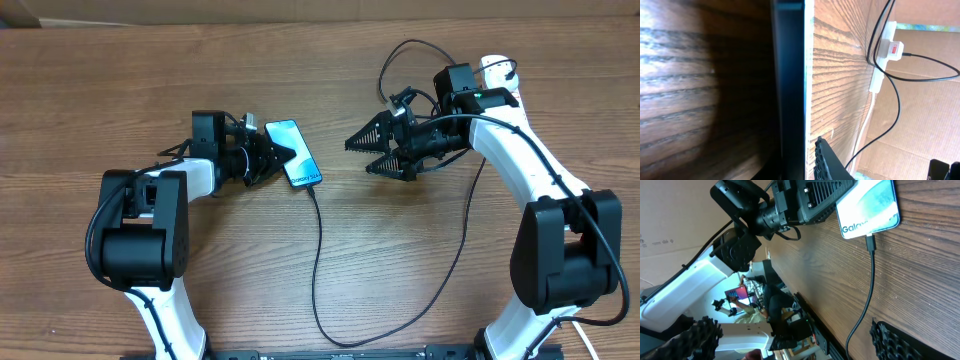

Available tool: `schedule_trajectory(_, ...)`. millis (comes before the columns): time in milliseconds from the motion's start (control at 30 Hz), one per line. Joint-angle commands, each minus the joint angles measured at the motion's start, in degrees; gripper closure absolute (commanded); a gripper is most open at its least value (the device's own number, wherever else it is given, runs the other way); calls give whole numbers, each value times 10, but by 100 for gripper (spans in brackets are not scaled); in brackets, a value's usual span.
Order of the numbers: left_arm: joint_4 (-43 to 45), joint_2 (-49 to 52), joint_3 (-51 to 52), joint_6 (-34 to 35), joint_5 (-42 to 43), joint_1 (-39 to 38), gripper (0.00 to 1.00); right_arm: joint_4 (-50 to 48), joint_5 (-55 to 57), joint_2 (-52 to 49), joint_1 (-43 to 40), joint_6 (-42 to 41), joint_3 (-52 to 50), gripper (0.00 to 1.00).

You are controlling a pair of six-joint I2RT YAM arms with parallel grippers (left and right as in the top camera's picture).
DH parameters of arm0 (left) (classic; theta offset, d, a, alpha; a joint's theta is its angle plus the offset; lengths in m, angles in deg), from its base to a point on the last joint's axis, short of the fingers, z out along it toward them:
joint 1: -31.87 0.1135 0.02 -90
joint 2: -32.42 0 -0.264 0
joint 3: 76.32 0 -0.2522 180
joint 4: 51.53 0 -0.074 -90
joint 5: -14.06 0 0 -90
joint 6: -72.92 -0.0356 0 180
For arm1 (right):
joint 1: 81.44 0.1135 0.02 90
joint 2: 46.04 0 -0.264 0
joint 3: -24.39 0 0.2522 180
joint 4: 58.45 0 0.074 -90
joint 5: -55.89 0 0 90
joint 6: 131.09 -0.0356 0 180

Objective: Plug charger to phone and switch on socket
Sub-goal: 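Lower the phone flat onto the table with the left gripper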

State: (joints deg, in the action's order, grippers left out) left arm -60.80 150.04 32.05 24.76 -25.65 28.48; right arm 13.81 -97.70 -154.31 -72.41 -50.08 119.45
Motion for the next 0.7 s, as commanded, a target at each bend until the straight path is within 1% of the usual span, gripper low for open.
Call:
schedule_trajectory(0, -2, 1, -4, -12, 0, -1, 87, -1, 2, 15, -2, 5, 2, 3)
schedule_trajectory(33, -4, 1, -4, -12, -3, -1, 86, -1, 2, 15, -2, 5, 2, 3)
schedule_trajectory(100, -13, 1, -4, -12, -16, -1, 77, -1, 2, 15, -2, 5, 2, 3)
schedule_trajectory(233, -31, 1, -4, -23, -42, 1, 68, -1, 2, 15, -2, 5, 2, 3)
schedule_trajectory(333, -43, 1, -4, -45, -42, 7, 66, -1, 2, 15, -2, 5, 2, 3)
schedule_trajectory(400, -51, 1, -4, -46, -43, 12, 64, -1, 9, 15, -2, 5, 2, 3)
schedule_trajectory(533, -65, 1, -4, -47, -42, 25, 64, -1, 23, 15, -2, 5, 2, 3)
schedule_trajectory(667, -85, 1, -4, -63, -43, 39, 64, 2, 23, 15, -2, 5, 2, 3)
